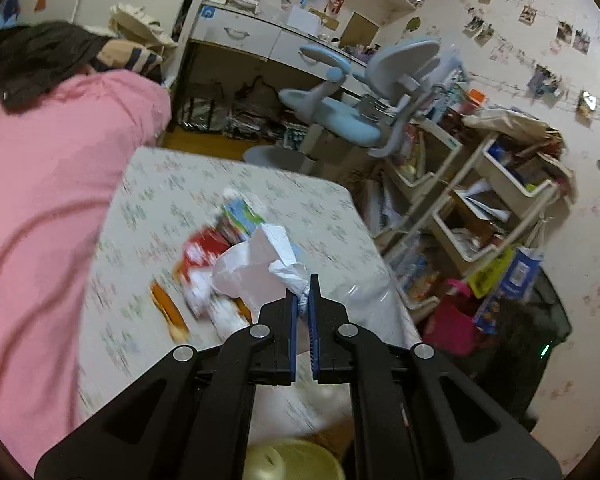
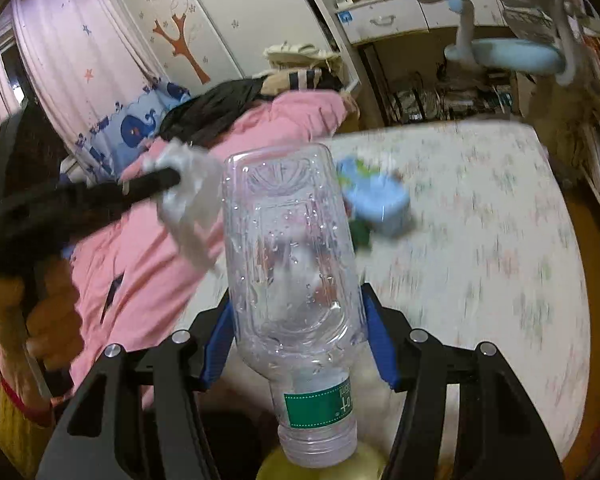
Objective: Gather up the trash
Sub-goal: 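Carry bottle and tissue down to the yellow bin and open both tools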
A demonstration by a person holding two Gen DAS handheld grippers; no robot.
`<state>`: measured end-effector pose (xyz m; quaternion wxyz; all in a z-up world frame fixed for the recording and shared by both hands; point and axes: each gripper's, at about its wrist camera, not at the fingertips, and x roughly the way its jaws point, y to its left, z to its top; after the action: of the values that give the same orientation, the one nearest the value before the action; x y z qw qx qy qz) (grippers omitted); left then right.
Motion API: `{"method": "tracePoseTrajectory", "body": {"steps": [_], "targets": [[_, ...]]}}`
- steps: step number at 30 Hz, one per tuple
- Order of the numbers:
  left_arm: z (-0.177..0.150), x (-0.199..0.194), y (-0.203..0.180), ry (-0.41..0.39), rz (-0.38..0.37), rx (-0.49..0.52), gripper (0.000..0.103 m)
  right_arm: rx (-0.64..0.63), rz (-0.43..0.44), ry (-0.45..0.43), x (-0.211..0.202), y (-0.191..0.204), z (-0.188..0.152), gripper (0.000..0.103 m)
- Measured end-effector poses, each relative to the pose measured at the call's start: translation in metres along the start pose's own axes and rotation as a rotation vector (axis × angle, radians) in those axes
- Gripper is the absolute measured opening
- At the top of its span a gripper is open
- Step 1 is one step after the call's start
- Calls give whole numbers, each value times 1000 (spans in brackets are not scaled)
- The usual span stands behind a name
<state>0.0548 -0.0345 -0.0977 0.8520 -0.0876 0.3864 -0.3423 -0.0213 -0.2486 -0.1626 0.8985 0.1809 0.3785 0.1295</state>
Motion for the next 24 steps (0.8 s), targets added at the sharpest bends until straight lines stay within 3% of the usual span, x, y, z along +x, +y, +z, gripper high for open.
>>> {"method": "tracePoseTrajectory", "body": {"steps": [8,11,16,20,22,24], "targets": [[-110,0,-31,181,38,23,5,111,-46,188,5,9,-100,58],[-151,8,-28,250,78,-31,5,153,-86,255,19,2,-127,58],[-198,22,-7,337,148,-163,5,175,-143,369,48,-8,-155,58],[-225,39,0,431,192,-182,5,177,-162,429,63,-11,-159,60],[-233,46,3,487,192,-178,9,175,-184,441,69,-11,-160,63],[-235,47,2,490,220,-161,26,184,-194,439,70,-15,-158,65]]}}
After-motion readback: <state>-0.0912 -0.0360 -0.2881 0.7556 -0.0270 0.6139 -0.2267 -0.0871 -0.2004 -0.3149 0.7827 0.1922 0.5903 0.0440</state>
